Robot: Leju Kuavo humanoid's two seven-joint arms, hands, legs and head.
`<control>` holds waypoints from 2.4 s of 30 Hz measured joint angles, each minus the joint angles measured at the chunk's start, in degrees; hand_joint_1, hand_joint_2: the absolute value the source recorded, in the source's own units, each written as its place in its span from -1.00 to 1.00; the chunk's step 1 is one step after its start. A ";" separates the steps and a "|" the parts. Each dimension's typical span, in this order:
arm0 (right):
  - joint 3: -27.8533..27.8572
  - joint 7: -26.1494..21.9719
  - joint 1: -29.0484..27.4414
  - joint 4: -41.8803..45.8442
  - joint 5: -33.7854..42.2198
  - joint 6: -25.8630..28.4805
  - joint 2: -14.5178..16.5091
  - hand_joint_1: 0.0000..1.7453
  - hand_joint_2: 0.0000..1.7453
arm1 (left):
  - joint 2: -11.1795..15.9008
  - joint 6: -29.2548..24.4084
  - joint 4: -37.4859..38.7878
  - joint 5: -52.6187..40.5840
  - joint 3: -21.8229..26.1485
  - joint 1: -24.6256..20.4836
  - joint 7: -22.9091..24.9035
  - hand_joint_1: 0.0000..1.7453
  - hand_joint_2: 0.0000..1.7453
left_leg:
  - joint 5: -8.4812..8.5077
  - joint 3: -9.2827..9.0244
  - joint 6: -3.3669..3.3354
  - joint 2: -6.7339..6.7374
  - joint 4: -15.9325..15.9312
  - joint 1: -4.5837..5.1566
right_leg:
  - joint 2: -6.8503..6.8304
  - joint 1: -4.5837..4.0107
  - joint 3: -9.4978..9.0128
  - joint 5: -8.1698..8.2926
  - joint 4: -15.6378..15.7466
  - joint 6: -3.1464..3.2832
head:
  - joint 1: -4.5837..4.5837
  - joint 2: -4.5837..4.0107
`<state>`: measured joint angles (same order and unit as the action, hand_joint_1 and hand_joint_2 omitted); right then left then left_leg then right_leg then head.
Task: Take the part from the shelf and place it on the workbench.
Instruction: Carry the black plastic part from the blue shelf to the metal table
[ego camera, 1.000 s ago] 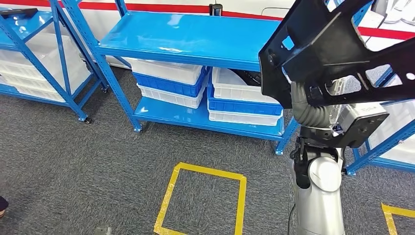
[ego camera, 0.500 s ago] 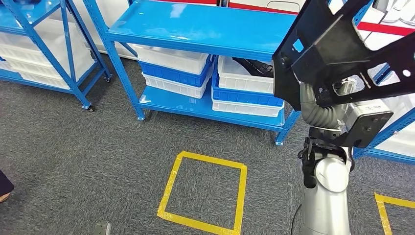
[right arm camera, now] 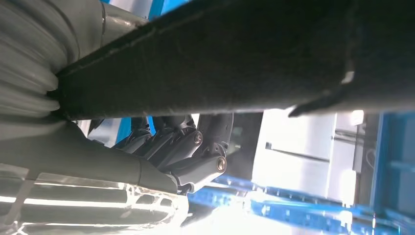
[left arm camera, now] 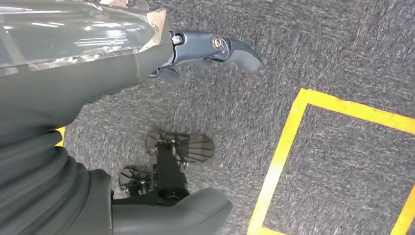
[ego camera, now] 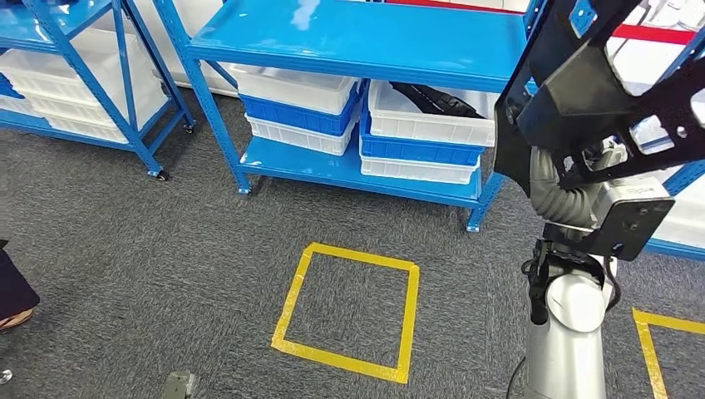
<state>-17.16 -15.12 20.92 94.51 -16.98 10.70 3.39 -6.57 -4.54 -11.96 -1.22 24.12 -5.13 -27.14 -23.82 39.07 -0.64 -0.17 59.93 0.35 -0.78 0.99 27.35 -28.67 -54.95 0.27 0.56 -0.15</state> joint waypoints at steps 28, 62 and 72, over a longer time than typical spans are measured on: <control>1.15 0.08 -1.47 2.86 -2.70 0.41 -0.51 1.00 1.00 | -0.95 4.90 -0.52 0.77 0.08 -4.18 3.32 -1.00 1.00 | 2.20 -1.97 -0.30 -4.78 -2.54 -0.55 | 2.87 0.23 2.80 0.20 -2.53 -1.83 | 0.02 0.00; 1.59 -4.46 1.03 -4.71 0.95 -3.57 0.03 1.00 1.00 | -0.60 6.37 -0.36 -0.20 0.14 -1.27 5.74 -1.00 1.00 | -2.31 0.47 0.77 -2.33 3.71 -0.77 | 1.27 0.92 4.35 1.33 -3.18 -1.17 | 0.94 0.00; 1.44 -4.89 2.49 -7.56 1.73 -4.16 1.39 1.00 1.00 | -0.36 8.76 -0.22 0.21 0.33 -1.08 5.83 -1.00 1.00 | -0.46 -3.01 0.21 3.49 -1.22 -0.42 | -4.15 -0.05 4.52 1.15 -3.15 -1.62 | 1.02 0.00</control>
<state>-15.72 -20.01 23.40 86.95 -15.25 6.54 4.78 -6.93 4.22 -12.17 -1.01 24.46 -6.22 -21.31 -24.29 36.06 -0.42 3.32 58.71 -0.08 -4.92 0.94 31.88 -27.52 -58.10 -1.36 1.58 -0.15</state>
